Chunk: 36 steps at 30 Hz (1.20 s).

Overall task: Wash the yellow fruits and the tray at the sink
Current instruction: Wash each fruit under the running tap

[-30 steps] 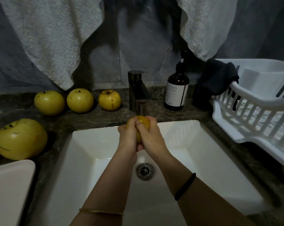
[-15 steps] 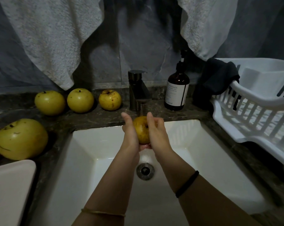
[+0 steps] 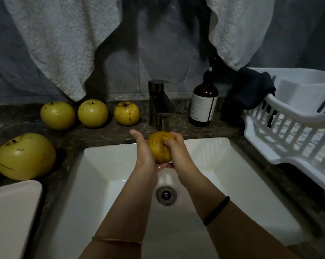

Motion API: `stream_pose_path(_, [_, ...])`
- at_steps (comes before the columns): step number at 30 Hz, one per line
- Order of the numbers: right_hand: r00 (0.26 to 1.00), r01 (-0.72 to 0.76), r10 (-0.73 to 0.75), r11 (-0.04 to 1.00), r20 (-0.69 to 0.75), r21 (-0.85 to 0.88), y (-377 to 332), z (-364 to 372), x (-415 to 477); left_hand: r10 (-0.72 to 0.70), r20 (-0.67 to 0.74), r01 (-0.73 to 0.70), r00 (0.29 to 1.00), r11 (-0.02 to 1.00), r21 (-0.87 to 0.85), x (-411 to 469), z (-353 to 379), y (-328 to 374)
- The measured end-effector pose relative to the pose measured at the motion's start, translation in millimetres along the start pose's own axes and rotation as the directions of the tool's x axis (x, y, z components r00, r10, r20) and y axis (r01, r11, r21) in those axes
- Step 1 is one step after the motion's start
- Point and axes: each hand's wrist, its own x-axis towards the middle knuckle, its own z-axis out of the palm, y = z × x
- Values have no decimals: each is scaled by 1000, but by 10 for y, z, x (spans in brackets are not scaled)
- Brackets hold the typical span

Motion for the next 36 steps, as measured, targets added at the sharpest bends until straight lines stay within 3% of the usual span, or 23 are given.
stream_pose_path(7, [1000, -7, 6, 999, 13, 31, -7, -14, -34, -2, -23, 1, 1000, 1000, -11, 61, 10, -26])
stream_pose_path(11, [995, 54, -64, 988, -70, -142, 79, 50, 5, -25, 26, 25, 999, 1000, 2, 32, -13, -20])
stream_pose_path(16, [987, 98, -114, 985, -112, -141, 107, 25, 35, 46, 93, -59, 995, 987, 149, -20, -20, -38])
stream_pose_path(19, [992, 101, -105, 993, -70, -65, 91, -14, 40, -14, 112, 8, 994, 999, 53, -2, -52, -30])
stream_pose_path(21, [988, 133, -142, 984, -66, -121, 91, -2, 32, -51, 123, 48, 991, 998, 28, 3, -66, -32])
stream_pose_path(24, [968, 195, -233, 933, -94, -303, 81, -2, 26, -64, 122, 54, 990, 995, 82, 22, -60, -62])
stream_pose_path(29, [924, 325, -380, 844, -49, -426, 73, -9, -18, 38, 133, -60, 990, 983, 171, 86, -76, -102])
stream_pose_path(36, [862, 408, -507, 699, -4, -588, 12, 8, -38, 80, 148, -93, 986, 992, 86, 110, -78, -94])
